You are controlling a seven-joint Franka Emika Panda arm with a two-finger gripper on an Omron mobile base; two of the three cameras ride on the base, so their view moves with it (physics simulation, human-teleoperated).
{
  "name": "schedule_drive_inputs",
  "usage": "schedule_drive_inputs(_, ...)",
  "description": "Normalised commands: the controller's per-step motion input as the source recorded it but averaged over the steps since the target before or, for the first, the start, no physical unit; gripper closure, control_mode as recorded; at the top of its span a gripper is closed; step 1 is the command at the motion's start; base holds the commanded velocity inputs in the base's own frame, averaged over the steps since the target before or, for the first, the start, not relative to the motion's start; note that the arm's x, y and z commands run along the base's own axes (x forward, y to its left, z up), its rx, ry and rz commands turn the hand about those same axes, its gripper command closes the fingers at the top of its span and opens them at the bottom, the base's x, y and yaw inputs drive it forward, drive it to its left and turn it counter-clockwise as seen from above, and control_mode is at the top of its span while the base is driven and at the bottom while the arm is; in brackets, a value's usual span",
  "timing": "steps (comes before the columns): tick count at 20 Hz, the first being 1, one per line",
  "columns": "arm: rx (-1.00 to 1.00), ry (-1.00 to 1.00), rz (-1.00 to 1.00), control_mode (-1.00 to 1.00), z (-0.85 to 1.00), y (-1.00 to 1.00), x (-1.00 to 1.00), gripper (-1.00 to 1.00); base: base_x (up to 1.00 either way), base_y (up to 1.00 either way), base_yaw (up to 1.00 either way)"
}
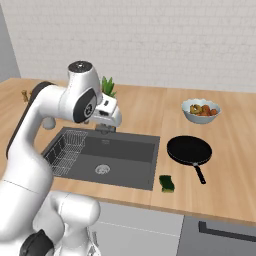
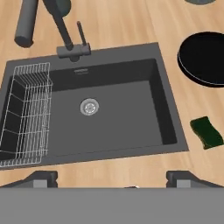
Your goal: Pick the pan and sponge and place them into the sink. Then turn on the water.
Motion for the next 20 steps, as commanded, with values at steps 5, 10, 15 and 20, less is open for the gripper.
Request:
schedule_drive_inputs(5, 0.09, -0.02, -0.22, -1.0, -0.09, -0.75, -0.43, -1.0, 0.0, 0.0, 0.0)
schedule_drive_inputs(10, 0.02, 0.12, -0.26, -1.0, 0.0, -0.83, -0.07, -1.0, 0.0, 0.0, 0.0)
schedule_drive_inputs(15, 0.0, 0.12, -0.14, -1.0, -0.02, -0.93, 0.13, -1.0, 0.0, 0.0, 0.0)
schedule_drive_inputs(20, 0.0, 0.14, -0.02, -1.0, -0.41, -0.96, 0.41, -1.0, 0.0, 0.0, 0.0)
